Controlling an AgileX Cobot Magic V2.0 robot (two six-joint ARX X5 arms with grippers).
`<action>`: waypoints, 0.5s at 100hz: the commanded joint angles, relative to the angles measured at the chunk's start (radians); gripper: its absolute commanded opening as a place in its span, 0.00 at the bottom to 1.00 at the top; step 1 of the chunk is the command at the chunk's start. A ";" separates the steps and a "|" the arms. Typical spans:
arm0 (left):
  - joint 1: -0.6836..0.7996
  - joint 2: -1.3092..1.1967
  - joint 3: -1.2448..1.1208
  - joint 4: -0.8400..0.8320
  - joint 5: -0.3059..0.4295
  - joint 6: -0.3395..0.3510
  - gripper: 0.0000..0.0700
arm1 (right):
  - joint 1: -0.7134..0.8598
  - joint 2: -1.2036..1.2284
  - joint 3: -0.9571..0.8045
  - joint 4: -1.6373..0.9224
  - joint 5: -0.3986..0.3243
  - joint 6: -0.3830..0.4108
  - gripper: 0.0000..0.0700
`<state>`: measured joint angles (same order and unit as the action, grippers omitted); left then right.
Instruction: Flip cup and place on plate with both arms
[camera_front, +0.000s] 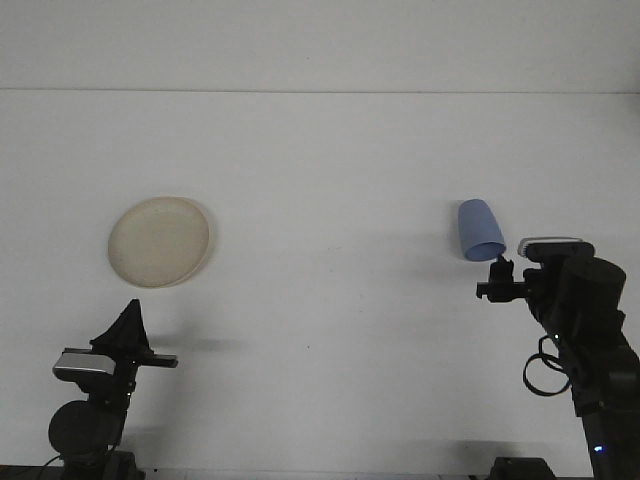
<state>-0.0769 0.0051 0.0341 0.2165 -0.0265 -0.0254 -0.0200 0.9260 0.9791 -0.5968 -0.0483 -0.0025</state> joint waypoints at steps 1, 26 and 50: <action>0.000 -0.002 -0.020 0.010 0.001 -0.006 0.02 | -0.001 0.032 -0.002 0.058 -0.006 -0.024 0.63; 0.000 -0.002 -0.020 0.010 0.001 -0.006 0.02 | -0.001 0.069 -0.143 0.326 -0.007 -0.022 0.63; 0.000 -0.002 -0.020 0.010 0.001 -0.006 0.02 | -0.047 0.078 -0.353 0.600 -0.004 0.011 0.63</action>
<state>-0.0769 0.0051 0.0341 0.2165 -0.0265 -0.0254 -0.0509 0.9897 0.6621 -0.0643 -0.0559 -0.0097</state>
